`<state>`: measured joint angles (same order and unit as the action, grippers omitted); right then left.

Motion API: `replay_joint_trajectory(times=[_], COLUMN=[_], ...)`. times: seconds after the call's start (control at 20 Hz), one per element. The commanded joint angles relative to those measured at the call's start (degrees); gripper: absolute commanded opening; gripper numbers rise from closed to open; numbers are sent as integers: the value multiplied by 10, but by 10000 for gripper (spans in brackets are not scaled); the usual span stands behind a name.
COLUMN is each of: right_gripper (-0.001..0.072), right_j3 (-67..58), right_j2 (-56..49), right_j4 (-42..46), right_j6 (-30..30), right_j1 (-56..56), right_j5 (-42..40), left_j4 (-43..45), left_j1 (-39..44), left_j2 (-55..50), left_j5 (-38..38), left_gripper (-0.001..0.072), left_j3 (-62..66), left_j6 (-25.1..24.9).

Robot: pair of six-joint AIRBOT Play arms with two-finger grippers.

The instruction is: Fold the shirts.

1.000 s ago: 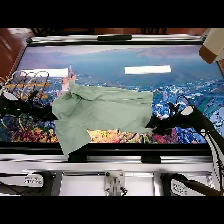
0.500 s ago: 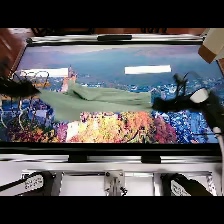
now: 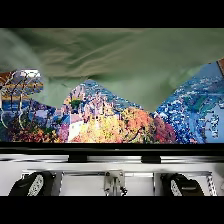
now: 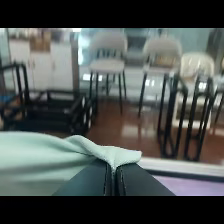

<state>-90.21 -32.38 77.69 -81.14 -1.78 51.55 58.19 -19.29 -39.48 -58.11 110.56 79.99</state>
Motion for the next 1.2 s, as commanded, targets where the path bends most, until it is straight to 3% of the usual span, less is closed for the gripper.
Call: replay_joint_trajectory(times=[0.0,0.2,0.5,0.6,0.7,0.8,0.95,1.15], right_gripper=[70,71,71,71,71,71,71,71], right_j3=[-20,-20,-13,26,90,140,135,131], right_j2=[59,33,-126,-197,-270,-353,-479,-569], right_j4=[74,109,139,139,139,123,51,-23], right_j6=[-50,-50,-57,-57,-61,-66,-66,-65], right_j1=[0,1,1,1,1,1,1,1], right_j5=[71,180,329,339,298,203,33,-192], left_j4=[52,83,83,72,47,39,39,37], left_j1=[0,0,0,0,1,20,68,112], left_j2=[56,41,-4,-48,-117,-207,-353,-514], left_j5=[-84,-199,-221,-219,-204,-154,-41,106], left_gripper=[38,38,38,38,38,38,38,38], left_j3=[17,-4,-191,-277,-349,-384,-354,-256], left_j6=[24,14,0,-22,-43,-59,-82,-82])
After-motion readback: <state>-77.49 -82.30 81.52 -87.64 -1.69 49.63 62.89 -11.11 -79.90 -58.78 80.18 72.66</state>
